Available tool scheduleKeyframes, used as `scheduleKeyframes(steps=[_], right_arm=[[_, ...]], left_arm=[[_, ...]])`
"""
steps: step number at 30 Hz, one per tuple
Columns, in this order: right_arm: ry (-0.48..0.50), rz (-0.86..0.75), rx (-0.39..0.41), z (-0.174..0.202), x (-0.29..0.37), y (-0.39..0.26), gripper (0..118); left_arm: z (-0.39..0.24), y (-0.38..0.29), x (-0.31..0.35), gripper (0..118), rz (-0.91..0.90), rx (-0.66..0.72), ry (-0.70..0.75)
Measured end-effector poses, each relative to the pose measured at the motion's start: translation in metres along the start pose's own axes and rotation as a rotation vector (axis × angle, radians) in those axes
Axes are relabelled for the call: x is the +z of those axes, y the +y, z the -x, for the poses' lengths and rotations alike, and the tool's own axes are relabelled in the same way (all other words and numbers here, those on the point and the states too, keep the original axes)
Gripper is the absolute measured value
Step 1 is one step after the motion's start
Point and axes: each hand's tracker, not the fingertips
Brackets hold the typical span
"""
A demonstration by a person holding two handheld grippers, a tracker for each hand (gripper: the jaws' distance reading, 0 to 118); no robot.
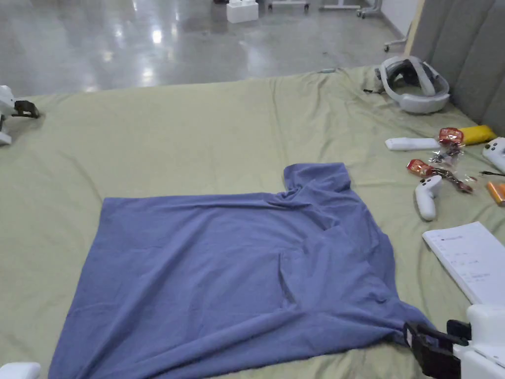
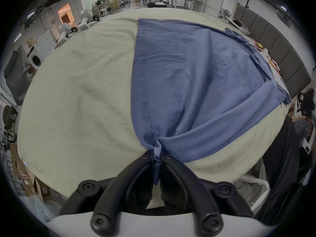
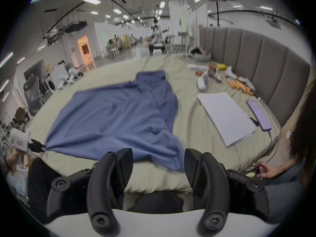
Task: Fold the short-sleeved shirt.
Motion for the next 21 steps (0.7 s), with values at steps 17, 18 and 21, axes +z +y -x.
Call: scheduleKeyframes(steps=[17,18,21], right_arm=[[0.047,0.122,0.07,-0.041,-0.079,0.009,9],[0.053,0.101,0.038,-0.043,-0.072,0.008,9],[0.041,0.044,0.014,-0.039,-0.042,0.005,9]], left_arm=[[-0.01,-0.002,0.015,10,-0.016,0.071,-0.023],[-0.012,-0.003,0.021,10,-0.025,0.068,-0.02],[-0.005,0.002,0.042,10,-0.113,0.057,-0.017]])
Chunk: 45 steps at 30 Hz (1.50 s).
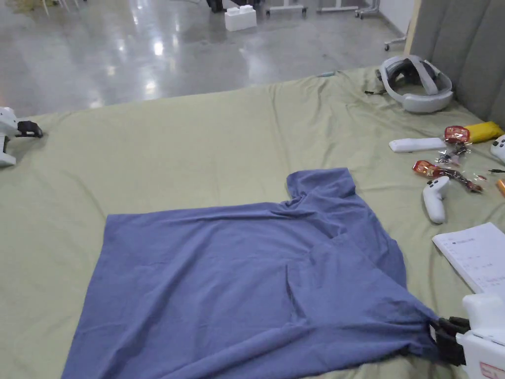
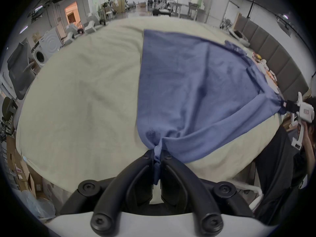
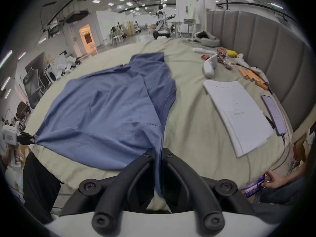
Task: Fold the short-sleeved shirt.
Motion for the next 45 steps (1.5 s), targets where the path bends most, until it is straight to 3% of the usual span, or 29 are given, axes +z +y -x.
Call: scheduleKeyframes(steps=[4,9,15,21,22,23,24,25,26,28,32,38,41,42,43,44,45], right_arm=[[-0.032,-0.051,0.035,0.01,0.024,0.001,8],[-0.035,-0.137,-0.055,0.011,0.025,0.037,8],[-0.072,-0.128,-0.109,0.001,-0.044,0.117,8],[-0.122,-0.001,-0.069,0.002,-0.13,0.167,8],[-0.133,0.02,-0.058,0.004,-0.144,0.17,9],[-0.148,0.057,-0.04,0.009,-0.153,0.168,13],[-0.157,0.087,-0.035,0.008,-0.161,0.166,30],[-0.146,0.111,-0.043,0.005,-0.167,0.165,58],[-0.13,0.122,-0.049,0.003,-0.169,0.161,78],[-0.144,0.141,-0.063,-0.001,-0.163,0.157,81],[-0.118,-0.005,-0.045,0.001,-0.095,0.154,82],[-0.11,-0.42,0.085,0.049,0.059,0.113,82],[-0.083,-0.508,0.127,0.073,0.104,0.082,80],[-0.055,-0.518,0.149,0.079,0.117,0.074,73],[-0.052,-0.539,0.164,0.097,0.128,0.067,59],[-0.082,-0.553,0.162,0.106,0.136,0.06,29],[-0.081,-0.542,0.16,0.112,0.144,0.055,12]], left_arm=[[0.01,0.026,0.025,10,-0.118,0.039,-0.022],[0.016,0.085,0.025,10,-0.198,0.058,-0.041],[0.029,0.174,-0.033,10,-0.198,0.111,-0.042],[0.044,0.234,-0.104,11,-0.09,0.158,-0.021],[0.039,0.235,-0.113,21,-0.077,0.174,-0.021],[0.041,0.236,-0.123,56,-0.065,0.185,-0.013],[0.043,0.235,-0.131,86,-0.06,0.203,0.033],[0.046,0.233,-0.137,95,-0.055,0.215,0.067],[0.06,0.231,-0.15,95,-0.051,0.227,0.059],[0.066,0.223,-0.136,95,-0.072,0.256,0.038],[0.062,0.197,-0.05,95,-0.328,0.159,-0.005],[0.008,0.12,0.109,94,-0.681,0.049,0.096],[-0.025,0.071,0.168,93,-0.843,0.034,0.023],[-0.034,0.059,0.179,91,-0.863,0.033,0.019],[-0.046,0.047,0.19,85,-0.88,0.03,0.05],[-0.057,0.035,0.199,63,-0.904,0.002,0.091],[-0.067,0.025,0.207,34,-0.943,-0.022,0.117]])
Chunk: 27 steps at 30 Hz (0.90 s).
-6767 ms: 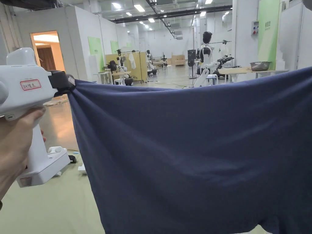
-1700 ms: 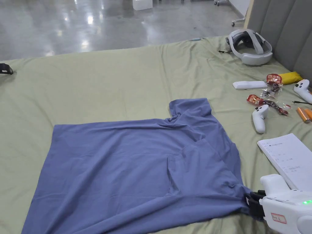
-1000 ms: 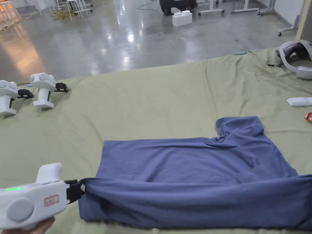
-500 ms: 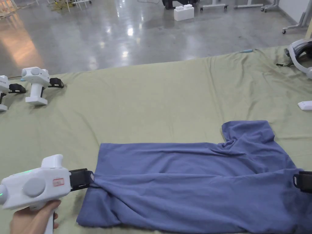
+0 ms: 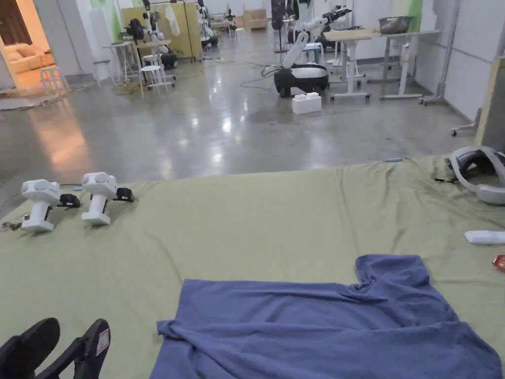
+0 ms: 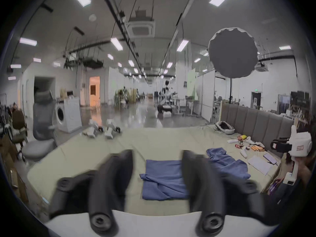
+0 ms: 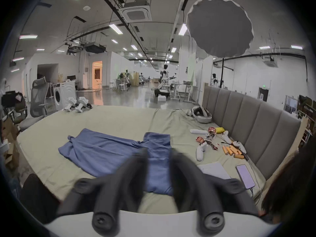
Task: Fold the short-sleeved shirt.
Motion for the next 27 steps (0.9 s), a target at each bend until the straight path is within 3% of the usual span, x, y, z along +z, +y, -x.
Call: scheduleKeyframes(steps=[1,3,6,9,16,18,19,20,21,24,27], right_arm=[[-0.001,-0.017,0.004,0.006,0.008,-0.001,10],[0.048,-0.044,-0.006,0.016,0.022,0.001,8],[0.033,-0.07,0.051,0.03,0.029,0.005,6],[0.043,-0.076,0.053,0.036,0.025,0.008,5],[0.101,-0.011,-0.014,0.033,0.005,0.0,5],[0.101,0.038,-0.015,0.03,0.0,-0.009,5],[0.098,0.062,-0.01,0.028,-0.001,-0.013,5],[0.095,0.084,-0.013,0.026,-0.002,-0.018,5],[0.094,0.108,-0.018,0.024,-0.003,-0.022,5],[0.064,0.175,-0.031,0.011,-0.007,-0.036,5],[0.022,0.213,-0.057,-0.003,-0.012,-0.046,5]], left_arm=[[-0.008,0.0,0.01,1,-0.035,-0.031,0.005],[-0.021,0.001,0.029,1,-0.091,-0.068,0.05],[-0.026,0.005,0.031,1,-0.045,-0.048,-0.014],[-0.024,0.001,0.017,1,0.009,-0.032,-0.038],[0.01,-0.073,-0.092,1,0.372,0.209,-0.093],[0.021,-0.109,-0.136,15,0.486,0.231,-0.105],[0.027,-0.128,-0.159,34,0.534,0.258,-0.109],[0.031,-0.145,-0.181,70,0.58,0.258,-0.105],[0.034,-0.16,-0.199,79,0.623,0.262,-0.097],[0.042,-0.191,-0.242,76,0.708,0.243,-0.042],[0.054,-0.209,-0.269,76,0.738,0.339,0.017]])
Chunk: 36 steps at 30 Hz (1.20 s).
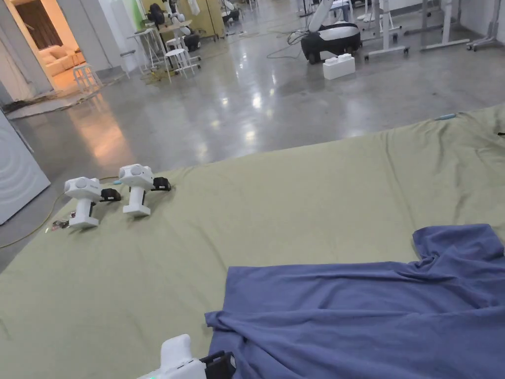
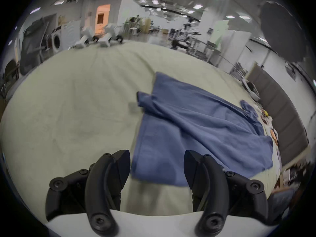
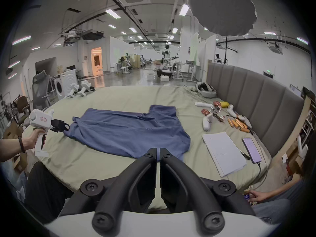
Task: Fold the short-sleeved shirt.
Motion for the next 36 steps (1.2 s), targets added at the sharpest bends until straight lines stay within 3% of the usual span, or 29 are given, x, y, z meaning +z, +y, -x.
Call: scheduleKeyframes(steps=[1,3,5,9,10,11,13,14,16,18,20,22,23,24,26,28,30,32,36], right_arm=[[-0.012,0.015,-0.017,-0.005,-0.003,-0.001,5],[-0.023,0.035,-0.05,-0.011,-0.007,-0.004,5],[-0.032,0.06,-0.065,-0.016,-0.015,-0.006,5],[-0.061,0.121,-0.026,-0.018,-0.04,-0.008,6],[-0.055,0.134,-0.025,-0.02,-0.051,-0.008,6],[-0.05,0.153,-0.038,-0.023,-0.065,-0.008,16],[-0.012,0.217,-0.116,-0.037,-0.103,-0.006,58],[0.002,0.27,-0.165,-0.046,-0.126,-0.005,66],[-0.028,0.285,-0.269,-0.066,-0.17,-0.016,66],[-0.069,0.298,-0.321,-0.078,-0.207,-0.022,66],[-0.101,0.355,-0.29,-0.087,-0.238,-0.035,66],[-0.087,0.437,-0.249,-0.08,-0.252,-0.045,62],[-0.119,0.407,-0.158,-0.067,-0.249,-0.05,58],[-0.138,0.36,-0.05,-0.057,-0.242,-0.05,45],[-0.152,0.436,0.07,-0.047,-0.249,-0.044,21],[-0.138,0.437,0.045,-0.048,-0.25,-0.037,12],[-0.143,0.401,0.011,-0.057,-0.235,-0.03,11],[-0.25,0.324,0.058,-0.055,-0.218,-0.023,11],[-0.224,0.333,0.083,-0.045,-0.181,-0.015,10]], left_arm=[[0.002,0.002,-0.008,75,0.008,0.006,0.009],[0.001,0.002,-0.016,60,0.027,-0.005,-0.017],[-0.01,-0.003,-0.024,41,0.055,-0.114,0.06],[-0.02,-0.005,-0.022,14,0.032,-0.144,0.079],[-0.023,-0.004,-0.022,12,0.033,-0.142,0.079],[-0.028,-0.005,-0.025,11,0.042,-0.149,0.087],[-0.039,-0.006,-0.029,11,0.051,-0.256,0.139],[-0.043,-0.005,-0.031,11,0.056,-0.285,0.154],[-0.043,-0.002,-0.034,11,0.079,-0.281,0.149],[-0.034,0.004,-0.031,11,0.098,-0.211,0.107],[-0.027,0.004,-0.03,10,0.092,-0.141,0.077],[-0.026,0.001,-0.033,10,0.08,-0.168,0.088],[-0.03,-0.001,-0.033,10,0.07,-0.195,0.102],[-0.034,-0.001,-0.032,10,0.056,-0.243,0.142],[-0.038,0.0,-0.032,10,0.069,-0.274,0.151],[-0.031,0.008,-0.023,9,0.081,-0.241,0.101],[-0.02,0.011,0.003,8,-0.017,-0.208,0.04],[-0.011,0.014,0.033,7,-0.049,-0.157,0.021],[-0.001,0.003,0.087,7,-0.045,-0.128,-0.021]])
